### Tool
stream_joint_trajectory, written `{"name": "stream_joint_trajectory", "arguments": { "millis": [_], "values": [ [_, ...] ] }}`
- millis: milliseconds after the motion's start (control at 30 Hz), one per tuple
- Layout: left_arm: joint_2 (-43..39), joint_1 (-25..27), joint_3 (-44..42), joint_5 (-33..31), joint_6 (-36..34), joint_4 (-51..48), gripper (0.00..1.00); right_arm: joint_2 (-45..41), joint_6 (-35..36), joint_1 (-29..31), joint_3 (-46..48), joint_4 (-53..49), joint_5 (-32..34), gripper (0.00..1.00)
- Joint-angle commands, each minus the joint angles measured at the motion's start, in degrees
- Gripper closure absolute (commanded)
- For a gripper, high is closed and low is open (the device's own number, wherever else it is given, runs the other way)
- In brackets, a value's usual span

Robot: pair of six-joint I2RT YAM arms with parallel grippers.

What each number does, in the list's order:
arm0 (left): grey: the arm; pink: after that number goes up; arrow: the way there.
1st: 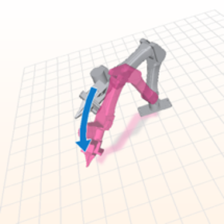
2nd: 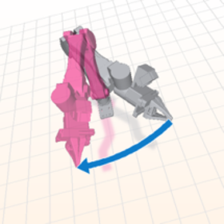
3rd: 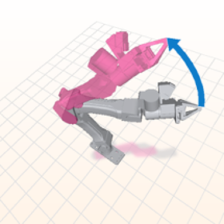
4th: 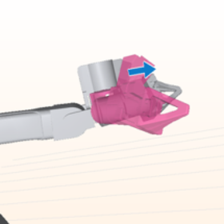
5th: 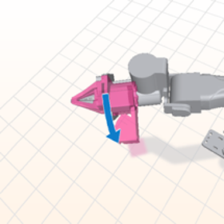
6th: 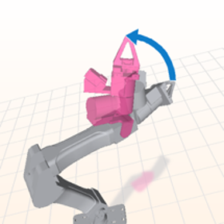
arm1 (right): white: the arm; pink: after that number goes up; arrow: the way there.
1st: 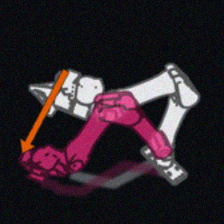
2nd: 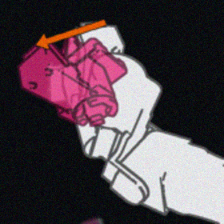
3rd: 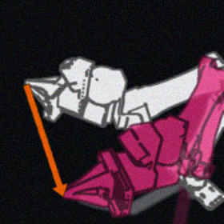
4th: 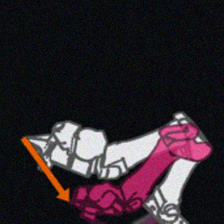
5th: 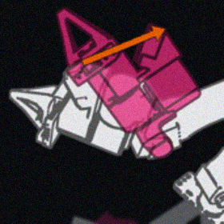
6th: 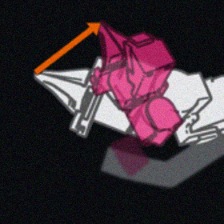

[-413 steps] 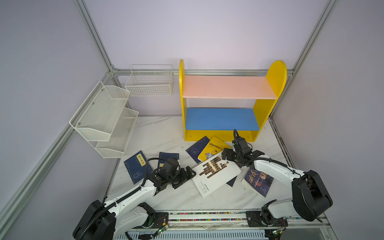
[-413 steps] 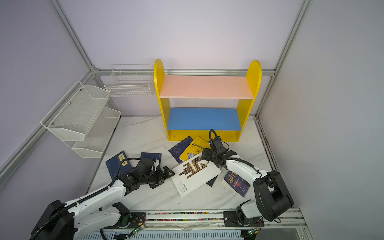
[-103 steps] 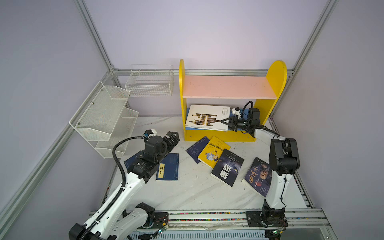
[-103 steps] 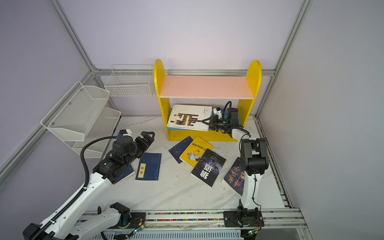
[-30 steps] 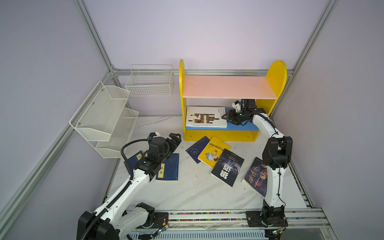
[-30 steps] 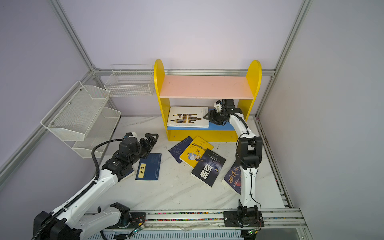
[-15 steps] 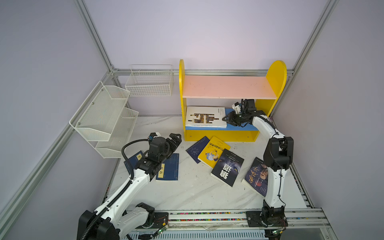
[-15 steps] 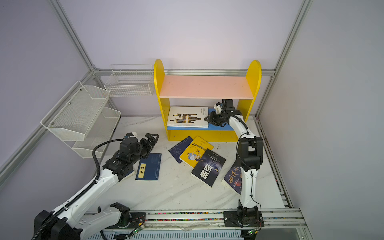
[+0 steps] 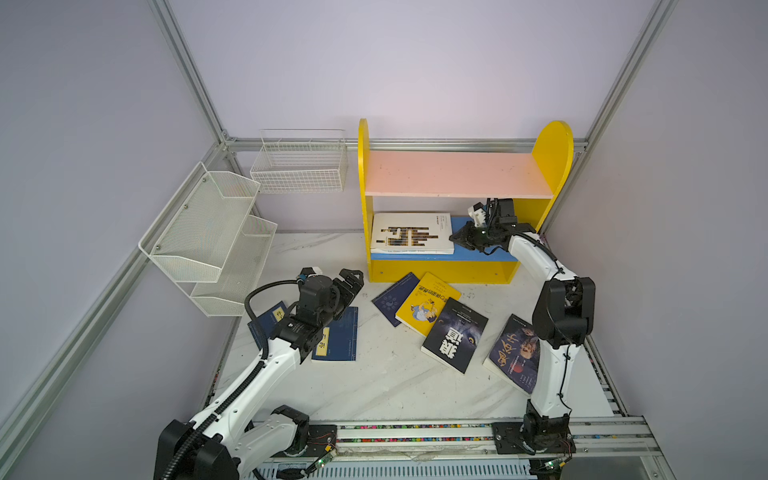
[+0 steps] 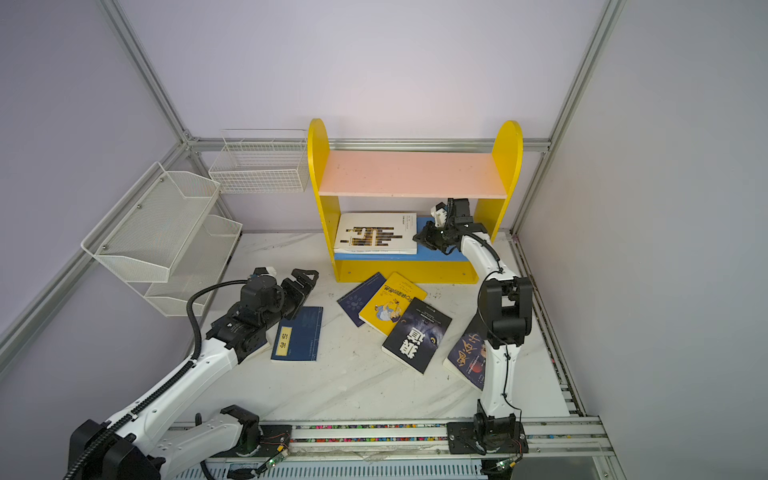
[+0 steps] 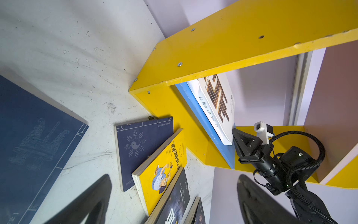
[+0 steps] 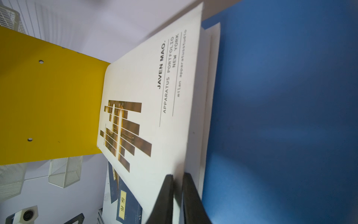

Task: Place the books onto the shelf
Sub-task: 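Push the white book deeper along the blue shelf with the right gripper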

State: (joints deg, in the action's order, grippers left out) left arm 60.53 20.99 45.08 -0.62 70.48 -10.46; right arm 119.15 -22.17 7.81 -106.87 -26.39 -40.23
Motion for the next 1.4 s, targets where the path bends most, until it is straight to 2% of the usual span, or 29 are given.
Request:
{"name": "stream_joint_trajectory", "arguments": {
  "millis": [0,433,1033,1367],
  "values": [
    [-1.9,-0.4,-2.9,0.3,0.7,1.1,0.00,-2.6,0.6,1.1,0.0,2.8,-6.8,0.89],
    [-3.9,-0.4,-3.9,-0.1,1.4,-0.2,0.00,-3.6,3.8,-1.9,4.6,2.8,-14.7,0.92],
    [-5.9,-0.4,-6.2,0.0,3.2,-0.1,0.00,-1.4,3.1,-6.8,5.3,3.7,-17.8,0.95],
    [-5.5,-0.4,-6.5,0.4,3.5,0.4,0.00,-3.1,-2.1,-6.3,9.8,10.5,-17.1,0.95]
  ]
}}
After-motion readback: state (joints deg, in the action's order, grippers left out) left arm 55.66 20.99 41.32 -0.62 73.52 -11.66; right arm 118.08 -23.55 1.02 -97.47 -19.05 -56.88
